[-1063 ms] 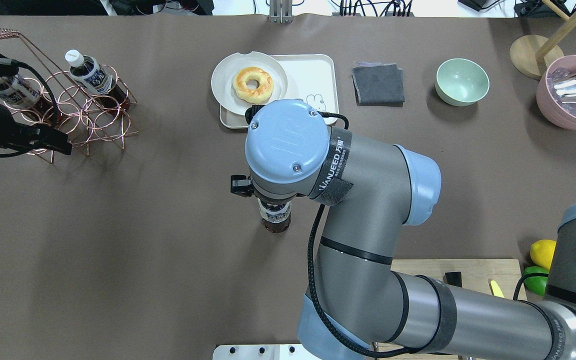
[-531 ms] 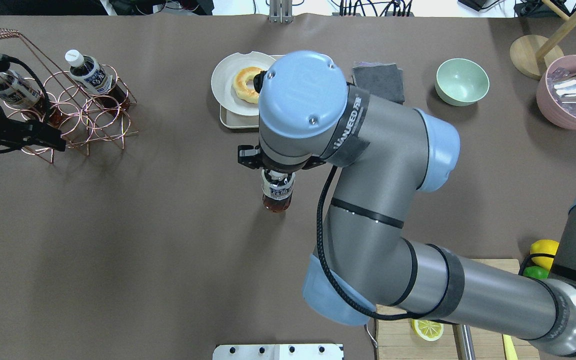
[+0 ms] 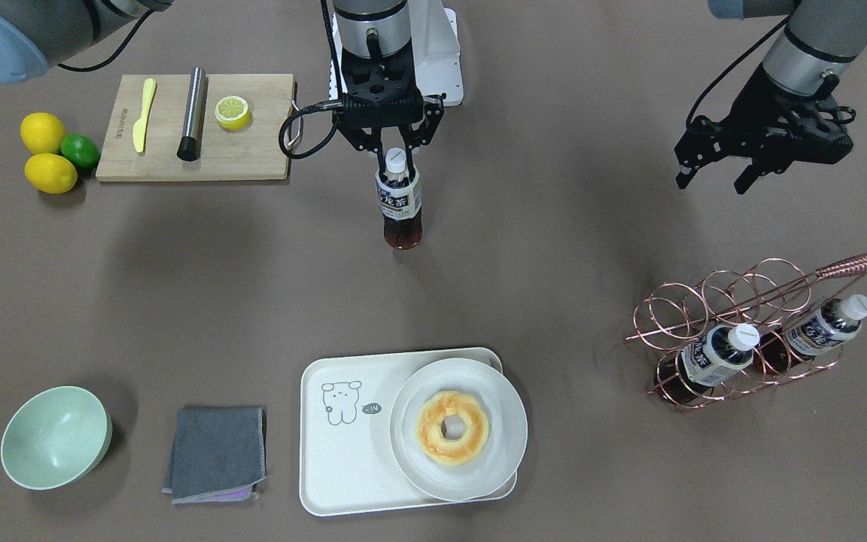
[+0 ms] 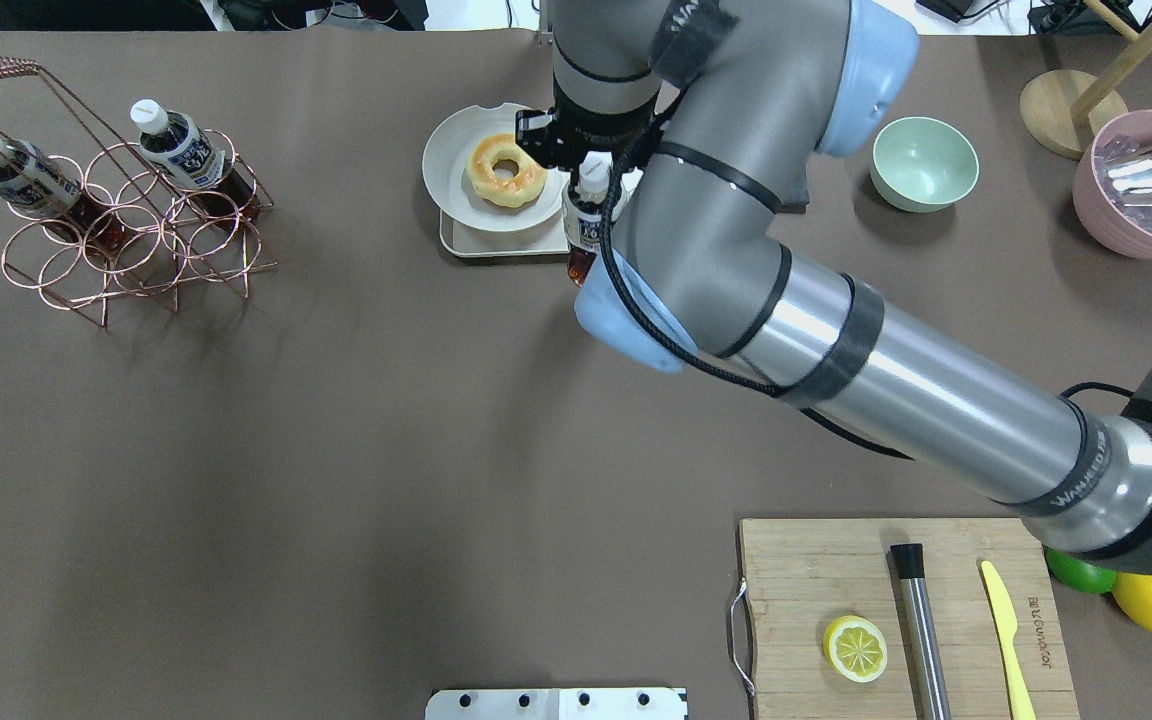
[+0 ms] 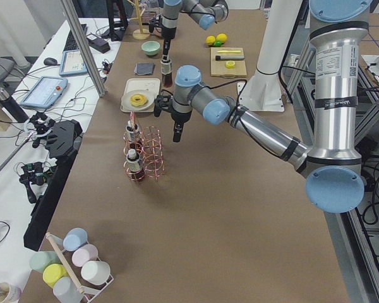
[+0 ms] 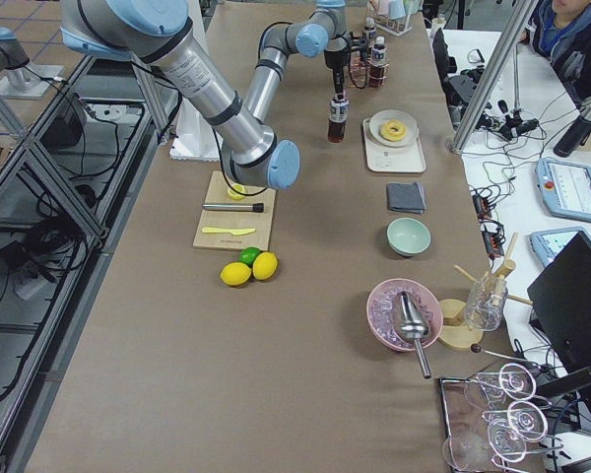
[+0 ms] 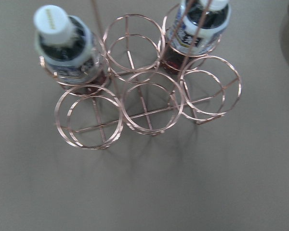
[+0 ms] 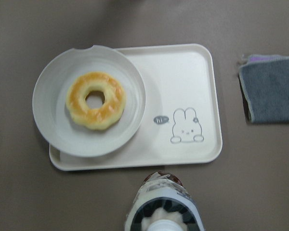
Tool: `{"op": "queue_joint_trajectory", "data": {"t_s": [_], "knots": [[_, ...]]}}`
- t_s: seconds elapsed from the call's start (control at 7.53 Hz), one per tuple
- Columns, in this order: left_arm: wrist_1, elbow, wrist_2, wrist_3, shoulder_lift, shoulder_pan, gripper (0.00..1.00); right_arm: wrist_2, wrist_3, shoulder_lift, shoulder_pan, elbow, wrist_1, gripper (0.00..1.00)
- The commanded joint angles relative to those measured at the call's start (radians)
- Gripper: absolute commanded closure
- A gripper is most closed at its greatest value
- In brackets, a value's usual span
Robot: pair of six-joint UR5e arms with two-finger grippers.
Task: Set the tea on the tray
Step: 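Lift the bottle with the right gripper and set it on the tray beside the plate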
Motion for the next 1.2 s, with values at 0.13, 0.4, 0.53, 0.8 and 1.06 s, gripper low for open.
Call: {"op": "queue_joint_trajectory", "data": {"t_s": [0.13,0.4,0.53,0.8,1.06], "knots": [[0.001,-0.05,-0.052,0.111,0.108,-0.086,0.09,0.07,-0.064,0.113,0.137,-0.438,0.269,1.0],[0.001,-0.059,-0.062,0.111,0.113,-0.089,0.07,0.11,-0.093,0.153,0.154,-0.505,0.272,1.0],[0.0,-0.062,-0.062,0.111,0.123,-0.089,0.07,0.111,-0.093,0.153,0.153,-0.516,0.28,1.0],[0.0,-0.068,-0.062,0.111,0.127,-0.089,0.06,0.119,-0.093,0.15,0.151,-0.547,0.338,1.0],[0.0,-0.096,-0.062,0.111,0.16,-0.088,0.06,0.118,-0.091,0.148,0.151,-0.547,0.335,1.0]]}}
